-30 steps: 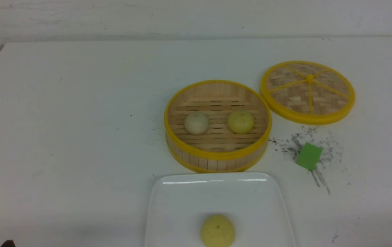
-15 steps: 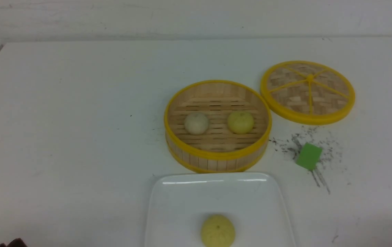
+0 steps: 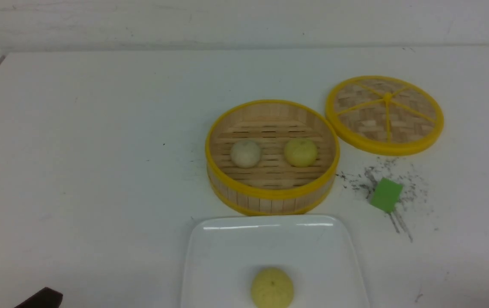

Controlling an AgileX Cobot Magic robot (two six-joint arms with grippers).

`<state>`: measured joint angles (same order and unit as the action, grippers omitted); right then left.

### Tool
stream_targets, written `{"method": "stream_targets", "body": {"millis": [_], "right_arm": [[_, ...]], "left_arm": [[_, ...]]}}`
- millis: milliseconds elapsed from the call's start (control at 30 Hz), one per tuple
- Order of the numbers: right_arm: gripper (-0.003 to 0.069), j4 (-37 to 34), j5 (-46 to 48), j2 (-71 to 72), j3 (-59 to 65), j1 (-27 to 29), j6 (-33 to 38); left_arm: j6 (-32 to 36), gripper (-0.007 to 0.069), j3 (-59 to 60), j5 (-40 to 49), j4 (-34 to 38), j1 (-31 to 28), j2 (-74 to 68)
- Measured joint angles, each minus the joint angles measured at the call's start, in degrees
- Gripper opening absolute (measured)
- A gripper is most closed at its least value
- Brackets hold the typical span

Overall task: Put the steamed buns into the plate on the white tablecloth.
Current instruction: 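Reach toward a bun in the bamboo steamer with the right gripper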

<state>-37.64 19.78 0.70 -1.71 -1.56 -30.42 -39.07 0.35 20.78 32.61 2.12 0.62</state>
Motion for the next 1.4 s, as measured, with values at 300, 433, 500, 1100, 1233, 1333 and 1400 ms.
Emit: {"method": "stream_targets", "body": {"millis": [300, 433, 500, 1100, 1233, 1333, 1400], "right_arm": [[0.0, 15.0, 12.5, -12.0, -26.4, 0.0, 29.8], [-0.0009, 22.3, 31.9, -27.7, -31.9, 0.0, 27.5], [-0.0009, 23.6, 38.1, -35.8, -33.3, 0.0, 26.7], [0.0183, 8.2, 35.6, -94.2, -69.5, -17.1, 47.7], [0.0276, 20.5, 38.1, -103.0, -80.6, -21.8, 38.6], [0.0323, 25.7, 39.6, -107.3, -86.8, -23.2, 34.5], [0.0362, 29.3, 38.9, -110.9, -92.7, -23.6, 31.5]], "left_arm": [[10.1, 0.0086, -21.1, 13.8, -12.4, 0.0, -11.2], [11.5, 0.0004, -26.6, 32.2, -20.1, 0.0, -26.1], [13.2, 0.0002, -27.8, 36.9, -21.7, 0.0, -31.2], [25.3, 0.0008, -31.4, 37.5, -19.9, 0.0, -45.2], [25.3, 0.0015, -31.4, 37.3, -19.9, 0.0, -45.2], [25.3, 0.002, -31.4, 37.3, -19.9, 0.0, -45.2], [25.3, 0.0024, -31.4, 37.3, -19.9, 0.0, -45.2]]}}
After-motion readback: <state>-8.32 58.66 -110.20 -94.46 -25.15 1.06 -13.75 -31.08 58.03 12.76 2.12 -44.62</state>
